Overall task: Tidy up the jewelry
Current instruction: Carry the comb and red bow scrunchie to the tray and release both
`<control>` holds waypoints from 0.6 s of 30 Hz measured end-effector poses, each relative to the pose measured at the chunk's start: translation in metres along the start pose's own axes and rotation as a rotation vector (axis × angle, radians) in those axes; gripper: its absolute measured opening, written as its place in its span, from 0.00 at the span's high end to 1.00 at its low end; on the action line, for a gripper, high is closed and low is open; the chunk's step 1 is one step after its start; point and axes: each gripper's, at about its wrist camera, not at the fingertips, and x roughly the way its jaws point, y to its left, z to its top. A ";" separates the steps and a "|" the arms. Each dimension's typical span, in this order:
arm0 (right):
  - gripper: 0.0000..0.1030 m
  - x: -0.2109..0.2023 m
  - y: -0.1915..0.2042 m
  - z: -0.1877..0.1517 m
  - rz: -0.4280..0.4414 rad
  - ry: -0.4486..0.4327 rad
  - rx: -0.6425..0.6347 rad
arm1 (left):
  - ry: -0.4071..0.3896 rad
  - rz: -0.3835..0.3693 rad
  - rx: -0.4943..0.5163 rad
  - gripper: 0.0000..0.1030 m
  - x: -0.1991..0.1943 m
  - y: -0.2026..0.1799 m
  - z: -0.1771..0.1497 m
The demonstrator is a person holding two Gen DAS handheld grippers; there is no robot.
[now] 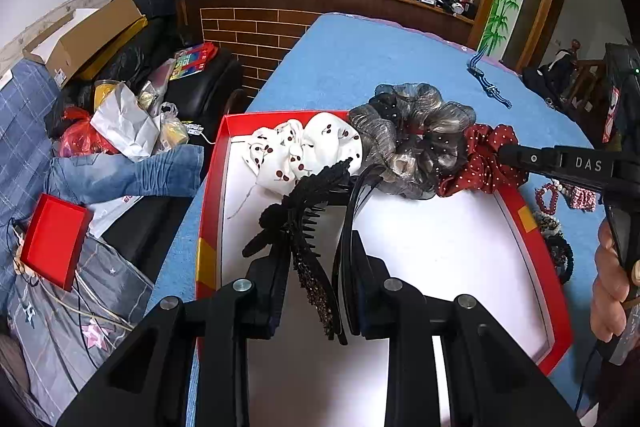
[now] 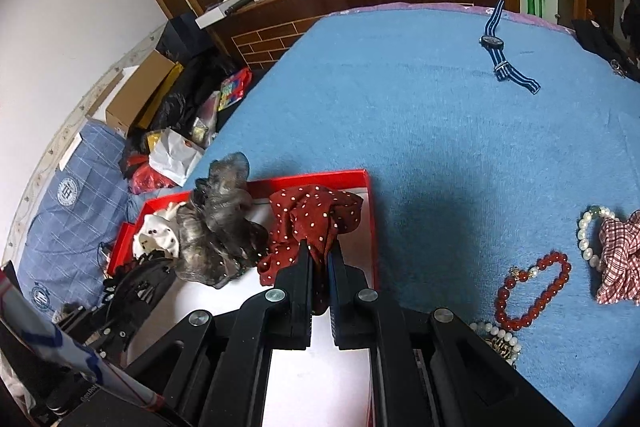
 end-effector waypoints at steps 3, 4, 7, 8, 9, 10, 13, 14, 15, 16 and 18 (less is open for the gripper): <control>0.91 0.005 -0.002 -0.001 -0.011 0.008 0.001 | 0.002 0.002 -0.004 0.74 0.002 0.001 0.000; 0.91 0.006 -0.003 -0.001 -0.011 0.013 0.005 | 0.001 0.002 -0.004 0.74 0.002 0.000 0.000; 0.90 0.008 -0.006 -0.002 -0.015 0.020 0.006 | -0.004 0.005 0.001 0.74 0.002 0.000 0.000; 0.90 0.009 -0.006 -0.003 -0.016 0.022 0.006 | -0.005 0.007 0.004 0.74 0.002 -0.001 0.001; 0.90 0.009 -0.006 -0.003 -0.016 0.022 0.008 | -0.006 0.007 0.005 0.74 0.002 -0.001 0.000; 0.90 0.008 -0.007 -0.003 -0.016 0.021 0.008 | -0.006 0.008 0.005 0.73 0.002 -0.001 0.001; 0.85 0.006 -0.006 -0.003 -0.010 0.027 0.007 | -0.010 0.007 0.005 0.70 0.002 -0.001 0.000; 0.81 0.005 -0.006 -0.003 -0.010 0.026 0.006 | -0.015 0.006 0.004 0.68 0.001 -0.002 0.001; 0.78 0.003 -0.006 -0.003 -0.009 0.023 0.004 | -0.022 0.004 0.004 0.65 -0.001 -0.002 0.001; 0.77 0.001 -0.005 -0.003 -0.007 0.020 0.003 | -0.027 0.005 0.005 0.64 -0.003 -0.003 0.001; 0.72 -0.003 -0.005 -0.003 -0.006 0.011 0.000 | -0.041 0.010 0.008 0.62 -0.008 -0.004 0.003</control>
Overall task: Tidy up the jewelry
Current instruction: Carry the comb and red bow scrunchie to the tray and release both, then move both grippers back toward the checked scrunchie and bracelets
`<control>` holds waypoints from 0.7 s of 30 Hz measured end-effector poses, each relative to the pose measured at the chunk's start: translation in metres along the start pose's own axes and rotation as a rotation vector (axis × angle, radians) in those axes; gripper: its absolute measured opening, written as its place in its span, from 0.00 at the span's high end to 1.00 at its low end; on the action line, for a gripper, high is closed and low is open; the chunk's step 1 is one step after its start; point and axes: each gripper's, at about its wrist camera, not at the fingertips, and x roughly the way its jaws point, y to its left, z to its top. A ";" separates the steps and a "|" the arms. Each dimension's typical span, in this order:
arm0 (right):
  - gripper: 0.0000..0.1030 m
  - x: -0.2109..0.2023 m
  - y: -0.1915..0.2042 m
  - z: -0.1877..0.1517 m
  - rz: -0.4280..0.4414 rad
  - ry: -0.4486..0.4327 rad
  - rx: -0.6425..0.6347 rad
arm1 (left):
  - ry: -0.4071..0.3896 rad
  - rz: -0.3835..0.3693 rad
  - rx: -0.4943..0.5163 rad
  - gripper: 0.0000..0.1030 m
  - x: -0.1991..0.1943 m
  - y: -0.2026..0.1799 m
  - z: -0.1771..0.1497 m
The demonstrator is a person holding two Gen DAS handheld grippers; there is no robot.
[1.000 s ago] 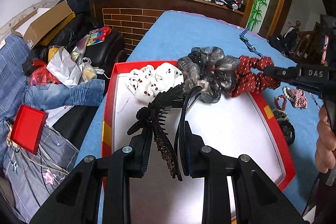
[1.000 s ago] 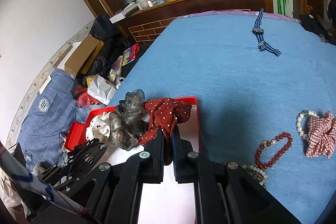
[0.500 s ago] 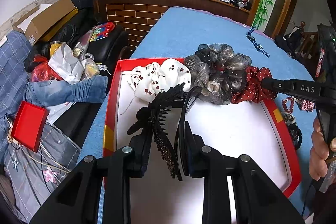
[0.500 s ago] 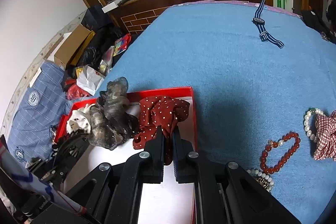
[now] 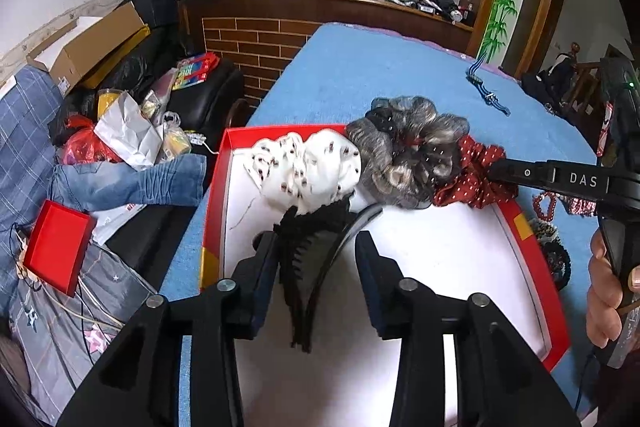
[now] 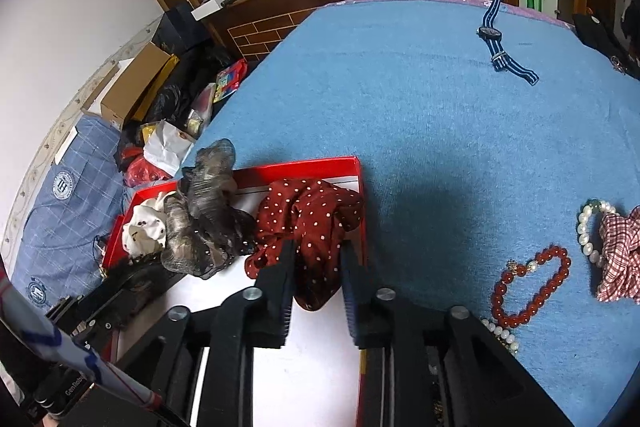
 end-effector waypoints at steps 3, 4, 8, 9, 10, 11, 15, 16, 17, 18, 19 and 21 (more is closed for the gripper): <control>0.71 -0.010 0.001 -0.001 0.008 -0.017 0.003 | -0.016 0.001 0.003 0.61 -0.009 -0.001 0.002; 0.71 -0.013 0.001 -0.002 0.014 -0.022 0.003 | -0.022 0.000 0.006 0.61 -0.012 -0.003 0.003; 0.71 -0.026 0.002 -0.006 0.027 -0.039 0.001 | -0.050 -0.006 0.022 0.56 -0.026 -0.014 0.006; 0.71 -0.030 0.002 -0.006 0.030 -0.041 0.001 | -0.056 -0.007 0.028 0.55 -0.028 -0.018 0.006; 0.71 -0.033 0.002 -0.008 0.035 -0.045 0.000 | -0.062 -0.009 0.035 0.55 -0.031 -0.023 0.007; 0.70 -0.036 0.002 -0.009 0.037 -0.047 -0.001 | -0.065 -0.012 0.041 0.55 -0.033 -0.026 0.007; 0.67 -0.048 -0.003 -0.016 0.041 -0.053 0.010 | -0.072 -0.027 0.072 0.54 -0.038 -0.046 0.007; 0.67 -0.049 -0.005 -0.016 0.042 -0.052 0.012 | -0.073 -0.030 0.078 0.54 -0.039 -0.050 0.006; 0.67 -0.052 -0.008 -0.018 0.041 -0.053 0.017 | -0.072 -0.037 0.088 0.54 -0.039 -0.056 0.006; 0.67 -0.054 -0.011 -0.020 0.039 -0.054 0.022 | -0.071 -0.042 0.095 0.54 -0.039 -0.060 0.006; 0.67 -0.057 -0.015 -0.022 0.038 -0.054 0.029 | -0.069 -0.046 0.101 0.54 -0.038 -0.064 0.006; 0.67 -0.063 -0.022 -0.024 0.041 -0.057 0.041 | -0.063 -0.057 0.116 0.54 -0.037 -0.075 0.006</control>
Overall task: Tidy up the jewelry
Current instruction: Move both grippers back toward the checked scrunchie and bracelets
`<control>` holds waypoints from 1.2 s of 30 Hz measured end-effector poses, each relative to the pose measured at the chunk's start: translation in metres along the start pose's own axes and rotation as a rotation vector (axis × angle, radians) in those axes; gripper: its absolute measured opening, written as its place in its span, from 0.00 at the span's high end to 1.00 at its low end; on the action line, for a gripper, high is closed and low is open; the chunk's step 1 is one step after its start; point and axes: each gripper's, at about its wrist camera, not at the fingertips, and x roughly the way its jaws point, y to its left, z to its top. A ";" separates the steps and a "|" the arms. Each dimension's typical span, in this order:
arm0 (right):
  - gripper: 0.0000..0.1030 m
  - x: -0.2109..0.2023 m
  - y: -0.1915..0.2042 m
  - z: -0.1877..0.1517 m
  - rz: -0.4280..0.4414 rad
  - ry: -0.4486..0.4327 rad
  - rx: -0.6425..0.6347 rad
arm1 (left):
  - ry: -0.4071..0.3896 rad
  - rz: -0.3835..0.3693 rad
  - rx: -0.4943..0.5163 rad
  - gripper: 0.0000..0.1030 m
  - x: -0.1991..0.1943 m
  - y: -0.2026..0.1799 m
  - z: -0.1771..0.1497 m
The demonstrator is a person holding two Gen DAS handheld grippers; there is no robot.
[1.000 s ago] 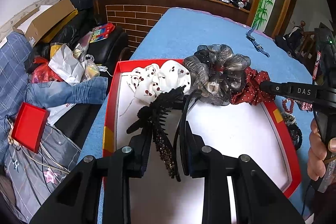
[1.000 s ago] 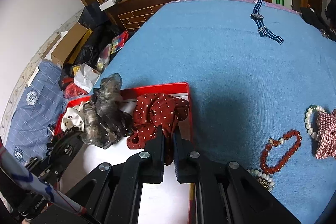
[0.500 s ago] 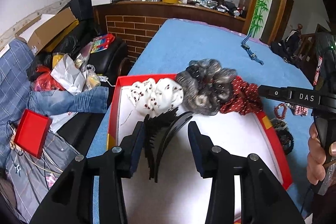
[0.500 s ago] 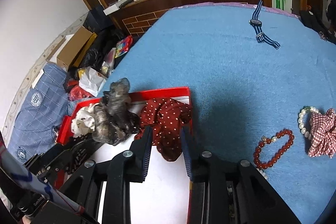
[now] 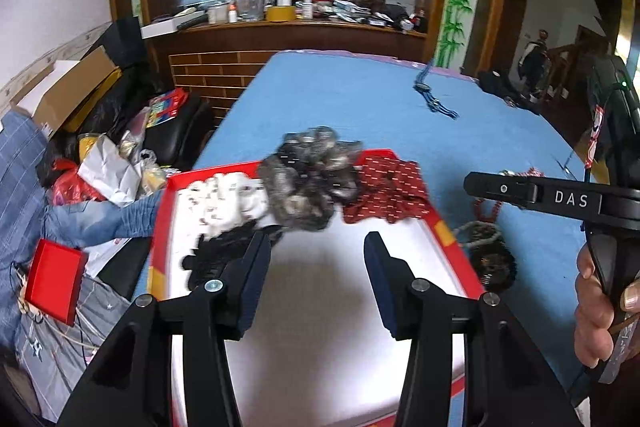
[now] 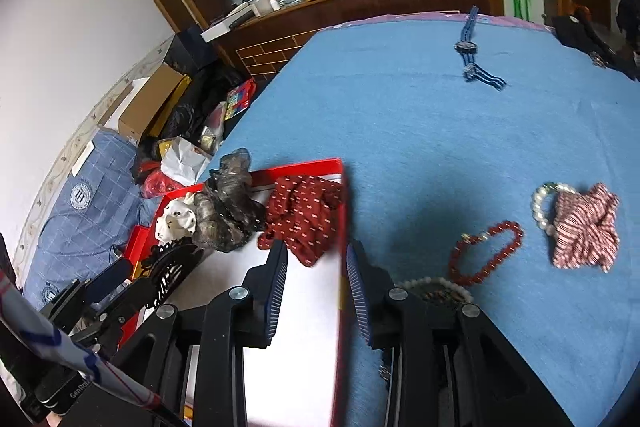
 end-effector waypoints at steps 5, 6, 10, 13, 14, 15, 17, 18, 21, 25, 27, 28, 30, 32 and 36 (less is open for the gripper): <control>0.67 -0.018 -0.021 -0.002 -0.012 -0.019 0.030 | 0.009 -0.034 0.044 0.53 0.002 -0.030 0.001; 0.67 -0.022 -0.027 -0.002 -0.017 -0.025 0.038 | 0.011 -0.039 0.054 0.53 0.003 -0.036 0.001; 0.67 -0.041 -0.053 -0.004 -0.038 -0.048 0.071 | 0.022 -0.067 0.091 0.52 0.007 -0.060 0.001; 0.67 -0.054 -0.074 -0.004 -0.057 -0.061 0.107 | 0.034 -0.084 0.118 0.52 0.013 -0.078 0.002; 0.68 -0.059 -0.083 -0.004 -0.067 -0.068 0.121 | 0.037 -0.090 0.124 0.52 0.014 -0.082 0.001; 0.68 -0.064 -0.093 -0.005 -0.078 -0.074 0.138 | 0.041 -0.097 0.131 0.52 0.016 -0.088 0.001; 0.68 -0.072 -0.109 -0.006 -0.093 -0.082 0.165 | 0.050 -0.112 0.146 0.51 0.019 -0.099 0.000; 0.68 -0.076 -0.121 -0.007 -0.105 -0.086 0.189 | 0.054 -0.118 0.154 0.51 0.021 -0.105 0.000; 0.68 -0.083 -0.144 -0.007 -0.131 -0.091 0.233 | 0.070 -0.137 0.172 0.51 0.026 -0.119 -0.001; 0.62 -0.088 -0.177 -0.007 -0.173 -0.088 0.308 | 0.102 -0.152 0.192 0.51 0.035 -0.131 -0.002; 0.59 -0.086 -0.195 -0.005 -0.203 -0.074 0.349 | 0.113 -0.153 0.202 0.51 0.040 -0.137 -0.004; 0.59 -0.084 -0.203 -0.004 -0.213 -0.067 0.368 | 0.116 -0.155 0.206 0.51 0.041 -0.139 -0.004; 0.59 -0.078 -0.215 -0.001 -0.234 -0.049 0.387 | 0.123 -0.159 0.210 0.51 0.043 -0.142 -0.004; 0.59 -0.071 -0.225 0.003 -0.235 -0.036 0.406 | 0.131 -0.163 0.209 0.51 0.047 -0.143 -0.004; 0.59 -0.053 -0.226 0.007 -0.197 -0.013 0.404 | 0.151 -0.166 0.203 0.51 0.054 -0.144 -0.001</control>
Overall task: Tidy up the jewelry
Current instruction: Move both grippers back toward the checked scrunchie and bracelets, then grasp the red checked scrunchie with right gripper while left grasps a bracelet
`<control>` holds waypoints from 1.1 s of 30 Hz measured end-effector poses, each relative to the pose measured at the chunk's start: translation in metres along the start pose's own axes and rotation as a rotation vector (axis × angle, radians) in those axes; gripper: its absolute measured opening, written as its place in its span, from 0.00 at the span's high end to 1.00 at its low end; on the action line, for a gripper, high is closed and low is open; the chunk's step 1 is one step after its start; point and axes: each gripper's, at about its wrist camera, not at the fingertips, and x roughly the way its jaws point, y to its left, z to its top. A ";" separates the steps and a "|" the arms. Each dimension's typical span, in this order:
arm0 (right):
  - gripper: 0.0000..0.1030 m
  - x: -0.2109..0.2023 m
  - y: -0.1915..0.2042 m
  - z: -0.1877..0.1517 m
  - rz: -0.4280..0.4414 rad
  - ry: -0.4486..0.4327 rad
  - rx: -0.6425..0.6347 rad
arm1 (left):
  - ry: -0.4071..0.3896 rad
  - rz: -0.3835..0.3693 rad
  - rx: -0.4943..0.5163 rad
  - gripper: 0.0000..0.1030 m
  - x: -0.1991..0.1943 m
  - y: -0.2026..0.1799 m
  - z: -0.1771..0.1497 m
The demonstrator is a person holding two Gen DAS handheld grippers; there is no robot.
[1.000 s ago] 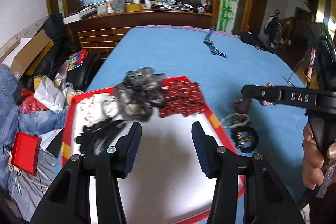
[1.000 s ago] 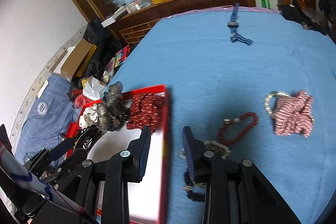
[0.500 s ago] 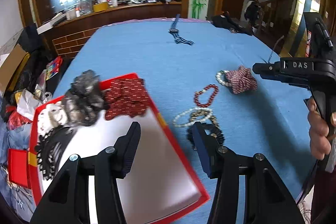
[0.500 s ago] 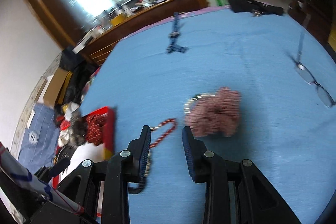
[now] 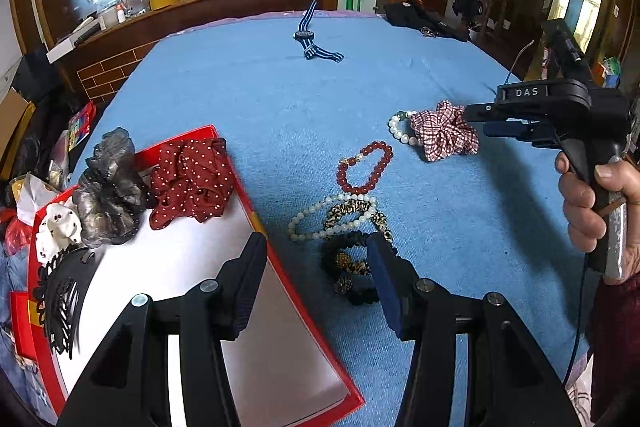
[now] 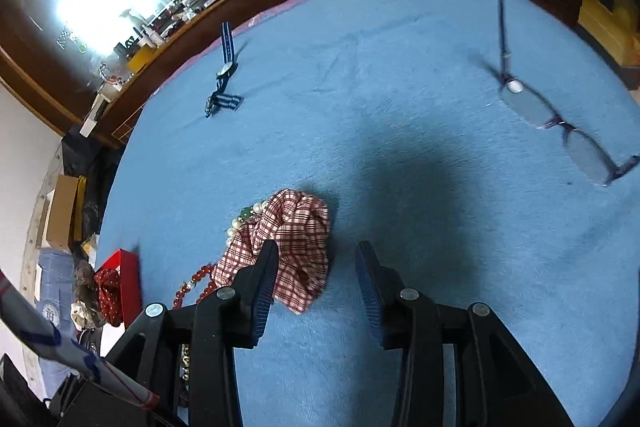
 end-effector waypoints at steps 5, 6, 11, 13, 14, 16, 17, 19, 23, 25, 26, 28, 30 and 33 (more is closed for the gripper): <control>0.73 0.022 0.011 -0.005 0.014 0.040 -0.070 | 0.028 -0.015 -0.020 0.51 0.011 0.003 0.008; 0.91 0.025 0.012 -0.006 0.006 0.050 -0.092 | 0.041 -0.022 -0.026 0.51 0.015 0.003 0.011; 0.93 -0.008 0.006 -0.004 0.008 -0.093 -0.081 | 0.080 -0.038 -0.015 0.51 0.029 -0.001 0.027; 0.93 -0.026 0.004 -0.003 -0.003 -0.173 -0.080 | 0.095 -0.064 -0.008 0.51 0.036 -0.004 0.039; 0.93 -0.031 0.002 -0.002 -0.001 -0.194 -0.076 | 0.108 -0.084 -0.005 0.51 0.042 -0.007 0.046; 0.93 -0.037 -0.001 -0.002 0.027 -0.207 -0.059 | 0.128 -0.083 0.002 0.51 0.053 -0.011 0.058; 0.93 -0.038 -0.002 -0.001 0.038 -0.208 -0.056 | 0.143 -0.081 0.012 0.52 0.062 -0.013 0.066; 0.93 -0.041 -0.004 -0.001 0.050 -0.212 -0.052 | 0.178 -0.066 0.021 0.60 0.078 -0.017 0.073; 0.92 -0.045 -0.005 0.000 0.074 -0.219 -0.044 | 0.235 -0.036 0.040 0.64 0.104 -0.019 0.081; 0.92 -0.046 -0.006 0.001 0.082 -0.217 -0.039 | 0.256 -0.040 0.049 0.64 0.112 -0.019 0.083; 0.92 -0.047 -0.007 0.001 0.086 -0.216 -0.036 | 0.259 -0.037 0.049 0.64 0.114 -0.019 0.083; 0.92 -0.047 -0.006 0.002 0.097 -0.214 -0.033 | 0.263 -0.028 0.064 0.64 0.119 -0.023 0.084; 0.92 -0.048 -0.007 0.001 0.106 -0.214 -0.031 | 0.271 -0.031 0.069 0.67 0.126 -0.026 0.084; 0.92 -0.049 -0.006 0.001 0.110 -0.215 -0.034 | 0.253 -0.015 0.086 0.82 0.128 -0.032 0.084</control>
